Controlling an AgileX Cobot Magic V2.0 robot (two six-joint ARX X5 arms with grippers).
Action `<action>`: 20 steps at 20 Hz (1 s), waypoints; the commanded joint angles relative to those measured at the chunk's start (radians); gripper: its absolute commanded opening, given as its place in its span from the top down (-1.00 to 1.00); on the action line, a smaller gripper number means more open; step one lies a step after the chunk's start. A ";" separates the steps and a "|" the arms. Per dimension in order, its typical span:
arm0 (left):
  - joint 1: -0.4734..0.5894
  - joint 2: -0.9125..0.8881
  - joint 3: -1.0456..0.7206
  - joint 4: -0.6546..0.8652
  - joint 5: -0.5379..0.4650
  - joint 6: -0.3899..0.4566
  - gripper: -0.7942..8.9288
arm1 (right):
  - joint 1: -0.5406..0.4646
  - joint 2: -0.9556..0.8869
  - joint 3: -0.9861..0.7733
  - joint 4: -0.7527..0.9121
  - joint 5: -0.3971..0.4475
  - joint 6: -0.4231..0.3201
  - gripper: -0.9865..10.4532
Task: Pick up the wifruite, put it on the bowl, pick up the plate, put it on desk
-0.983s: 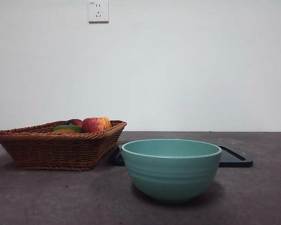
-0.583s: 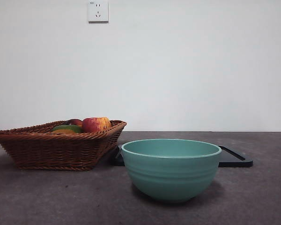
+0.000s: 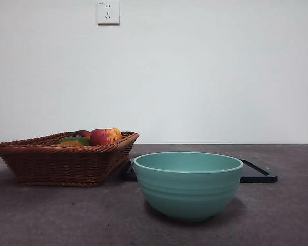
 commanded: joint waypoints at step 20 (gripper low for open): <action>-0.193 0.406 0.257 0.128 -0.258 -0.056 -0.06 | 0.005 0.006 0.020 0.012 -0.001 0.044 0.10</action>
